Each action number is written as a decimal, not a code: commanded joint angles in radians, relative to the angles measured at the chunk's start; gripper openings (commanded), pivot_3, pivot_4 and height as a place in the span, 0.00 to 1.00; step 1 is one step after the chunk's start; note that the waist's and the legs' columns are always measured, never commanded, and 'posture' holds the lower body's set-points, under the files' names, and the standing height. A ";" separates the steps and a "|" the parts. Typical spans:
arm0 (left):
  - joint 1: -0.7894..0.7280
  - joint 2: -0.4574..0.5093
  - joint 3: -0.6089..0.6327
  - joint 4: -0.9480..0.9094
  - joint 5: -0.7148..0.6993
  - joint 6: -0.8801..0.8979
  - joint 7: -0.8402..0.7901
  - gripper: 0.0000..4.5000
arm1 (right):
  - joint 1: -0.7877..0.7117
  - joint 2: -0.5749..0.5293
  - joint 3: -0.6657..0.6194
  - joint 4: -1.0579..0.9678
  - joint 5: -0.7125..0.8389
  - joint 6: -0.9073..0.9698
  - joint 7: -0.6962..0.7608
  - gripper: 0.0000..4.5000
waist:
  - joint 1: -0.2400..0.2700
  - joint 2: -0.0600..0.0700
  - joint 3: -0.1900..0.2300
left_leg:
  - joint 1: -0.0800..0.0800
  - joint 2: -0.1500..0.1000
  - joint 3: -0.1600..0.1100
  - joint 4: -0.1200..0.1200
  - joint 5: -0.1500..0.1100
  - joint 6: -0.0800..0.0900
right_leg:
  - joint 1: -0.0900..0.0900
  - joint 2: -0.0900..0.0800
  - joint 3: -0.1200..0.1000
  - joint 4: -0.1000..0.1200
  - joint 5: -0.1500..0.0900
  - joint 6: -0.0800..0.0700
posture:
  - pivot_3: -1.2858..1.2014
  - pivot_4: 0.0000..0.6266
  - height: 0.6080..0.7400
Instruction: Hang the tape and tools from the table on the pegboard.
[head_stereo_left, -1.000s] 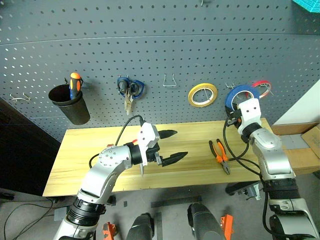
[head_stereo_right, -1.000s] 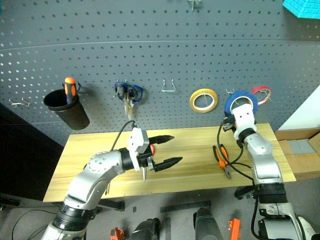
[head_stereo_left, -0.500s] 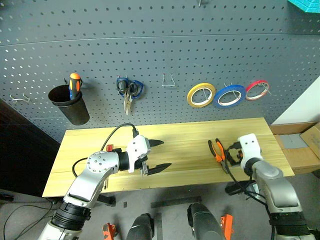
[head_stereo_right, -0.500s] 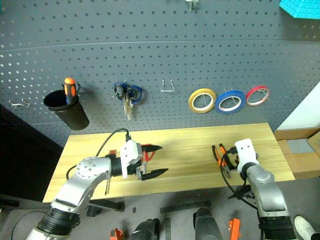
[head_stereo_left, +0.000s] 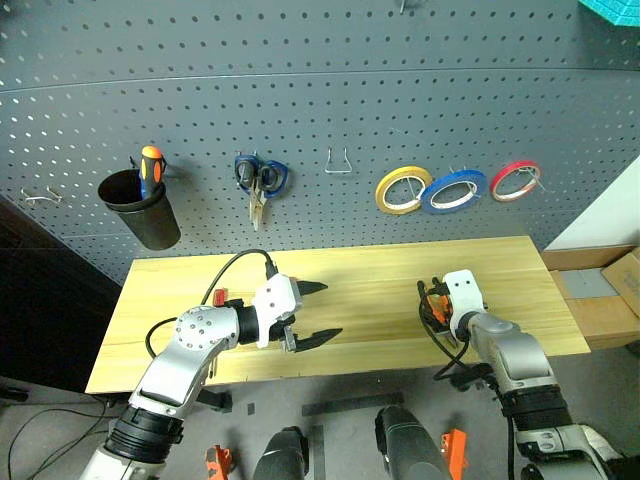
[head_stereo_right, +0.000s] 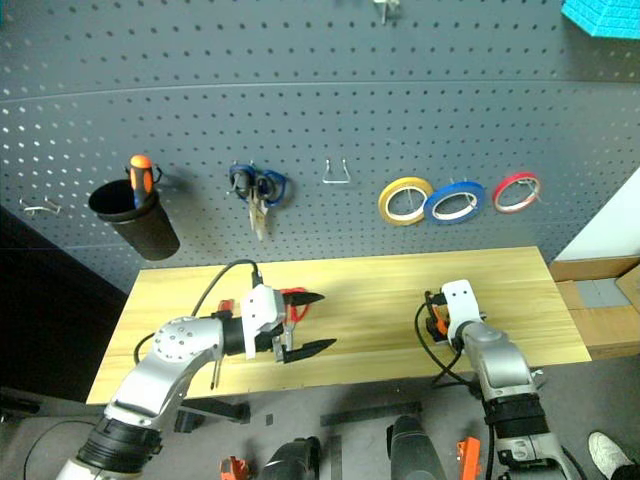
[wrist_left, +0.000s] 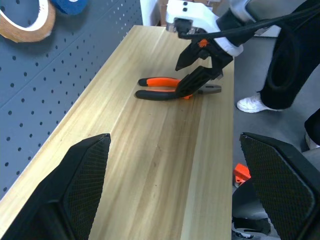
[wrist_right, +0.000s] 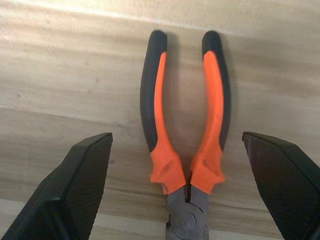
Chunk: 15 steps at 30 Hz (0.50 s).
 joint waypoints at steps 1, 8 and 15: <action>0.002 0.000 0.010 -0.027 0.000 -0.009 0.008 0.98 | -0.036 0.001 0.005 0.061 -0.017 -0.021 -0.007 0.99 | 0.000 0.000 0.000 | 0.000 0.000 0.000 0.000 0.000 0.000 | 0.000 0.000 0.000 0.000 0.000 0.000 | 0.44 0.29 1.00; -0.001 -0.003 0.009 -0.021 -0.002 -0.011 0.013 0.98 | -0.109 0.015 0.010 0.225 -0.023 -0.076 0.009 0.99 | -0.004 0.000 -0.001 | 0.001 0.000 0.000 0.000 0.000 0.000 | 0.000 0.000 0.000 0.001 0.000 0.000 | 0.44 0.29 1.00; 0.001 -0.002 0.013 -0.019 -0.003 -0.012 0.014 0.98 | -0.146 0.026 -0.032 0.303 0.022 -0.014 0.040 0.79 | -0.003 0.000 -0.007 | 0.001 0.000 0.000 0.001 0.000 0.000 | 0.001 0.000 0.000 0.001 0.000 0.000 | 0.44 0.28 1.00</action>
